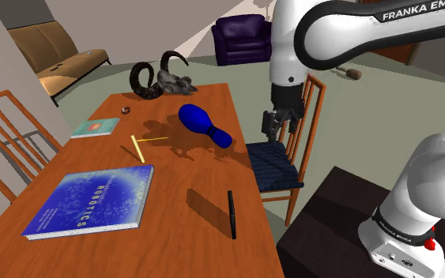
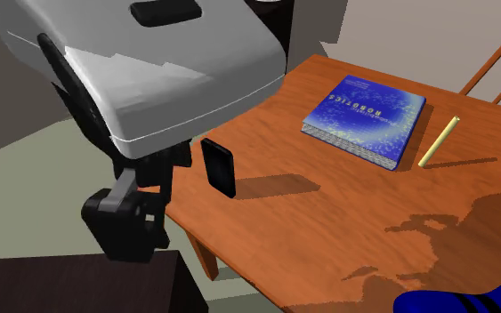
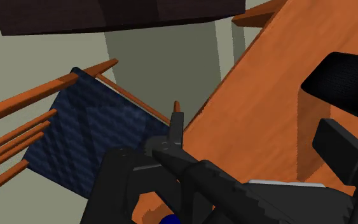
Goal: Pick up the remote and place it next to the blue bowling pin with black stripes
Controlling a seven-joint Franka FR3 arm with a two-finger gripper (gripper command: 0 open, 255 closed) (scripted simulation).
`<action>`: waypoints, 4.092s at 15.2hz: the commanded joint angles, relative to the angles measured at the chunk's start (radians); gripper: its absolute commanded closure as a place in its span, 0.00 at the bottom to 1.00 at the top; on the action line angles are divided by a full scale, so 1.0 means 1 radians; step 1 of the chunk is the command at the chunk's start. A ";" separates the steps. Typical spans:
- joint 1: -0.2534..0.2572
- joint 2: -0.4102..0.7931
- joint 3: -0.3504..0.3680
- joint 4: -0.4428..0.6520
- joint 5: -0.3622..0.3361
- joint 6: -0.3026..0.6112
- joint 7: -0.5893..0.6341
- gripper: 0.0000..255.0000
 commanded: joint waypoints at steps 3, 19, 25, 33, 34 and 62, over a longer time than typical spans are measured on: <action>0.007 0.120 0.103 0.066 0.011 0.051 0.145 0.00; 0.026 0.594 0.324 0.322 -0.156 0.198 0.586 0.00; 0.029 0.606 0.327 0.285 -0.162 0.246 0.590 0.00; 0.029 0.606 0.327 0.285 -0.162 0.246 0.590 1.00; 0.029 0.606 0.327 0.285 -0.162 0.246 0.590 1.00; 0.019 0.523 0.314 0.504 -0.126 -0.045 0.578 1.00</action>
